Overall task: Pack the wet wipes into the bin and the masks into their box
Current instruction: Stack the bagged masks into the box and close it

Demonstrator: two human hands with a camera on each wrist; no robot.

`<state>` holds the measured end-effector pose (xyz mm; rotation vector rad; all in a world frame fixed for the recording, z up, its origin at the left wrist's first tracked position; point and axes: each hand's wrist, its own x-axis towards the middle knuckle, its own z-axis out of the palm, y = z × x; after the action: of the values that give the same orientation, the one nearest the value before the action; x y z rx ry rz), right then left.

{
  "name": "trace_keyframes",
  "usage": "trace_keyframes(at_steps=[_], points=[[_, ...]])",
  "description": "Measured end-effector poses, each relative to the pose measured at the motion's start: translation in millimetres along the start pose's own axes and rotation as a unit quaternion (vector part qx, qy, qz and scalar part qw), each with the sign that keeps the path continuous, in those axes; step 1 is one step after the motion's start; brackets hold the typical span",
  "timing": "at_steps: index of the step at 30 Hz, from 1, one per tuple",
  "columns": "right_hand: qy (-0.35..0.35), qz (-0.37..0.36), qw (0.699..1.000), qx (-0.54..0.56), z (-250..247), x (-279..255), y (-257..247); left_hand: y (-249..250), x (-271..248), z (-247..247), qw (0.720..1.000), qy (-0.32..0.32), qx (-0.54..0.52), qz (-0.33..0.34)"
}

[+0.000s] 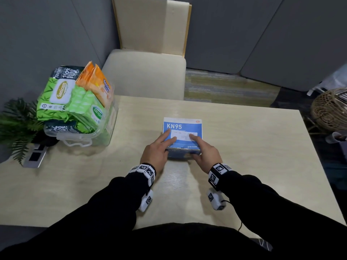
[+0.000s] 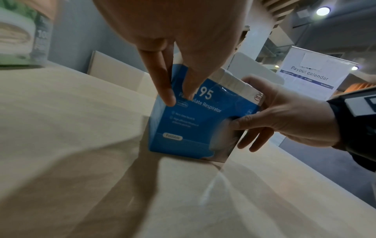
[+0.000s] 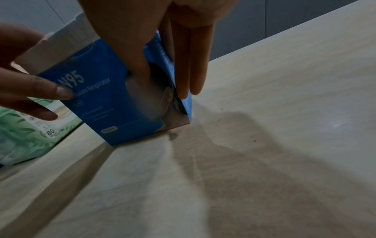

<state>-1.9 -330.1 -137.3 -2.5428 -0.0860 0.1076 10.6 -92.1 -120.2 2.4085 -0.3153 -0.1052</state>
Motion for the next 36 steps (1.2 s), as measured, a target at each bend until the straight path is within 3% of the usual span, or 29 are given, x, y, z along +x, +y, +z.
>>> trace_keyframes(at_steps=[6,9,11,12,13,15,16,17,20,23,26,32,36], points=[[-0.02,0.036,0.998,0.05,-17,-9,-14,-2,-9,-14,0.999,0.029,0.038,0.013],[-0.096,0.059,0.988,0.109,-28,-21,-32,-13,-24,-28,0.989,0.119,-0.045,-0.076],[-0.183,0.018,0.97,0.159,-33,-31,-44,-24,-32,-34,0.96,0.184,-0.122,-0.174],[-0.188,-0.021,0.97,0.151,-36,-33,-49,-29,-35,-38,0.94,0.199,-0.168,-0.222],[-0.15,-0.052,0.978,0.136,-38,-31,-55,-34,-36,-41,0.919,0.2,-0.217,-0.261],[-0.005,-0.052,0.991,0.126,-39,-13,-64,-34,-36,-47,0.898,0.152,-0.282,-0.303],[0.034,-0.022,0.991,0.129,-37,2,-65,-31,-35,-50,0.899,0.113,-0.288,-0.311],[0.031,0.023,0.991,0.131,-34,18,-68,-29,-33,-50,0.899,0.079,-0.29,-0.318],[-0.102,0.133,0.981,0.094,-18,48,-78,-27,-29,-49,0.897,0.064,-0.297,-0.321],[-0.145,0.148,0.967,0.146,-11,39,-95,-39,-32,-63,0.895,0.124,-0.271,-0.332],[-0.199,0.182,0.933,0.24,-1,21,-105,-52,-42,-80,0.893,0.142,-0.261,-0.337],[-0.289,0.167,0.905,0.265,19,6,-130,-71,-56,-92,0.936,0.121,-0.137,-0.302],[-0.275,0.189,0.907,0.256,24,6,-134,-74,-60,-101,0.957,0.079,-0.085,-0.264]])
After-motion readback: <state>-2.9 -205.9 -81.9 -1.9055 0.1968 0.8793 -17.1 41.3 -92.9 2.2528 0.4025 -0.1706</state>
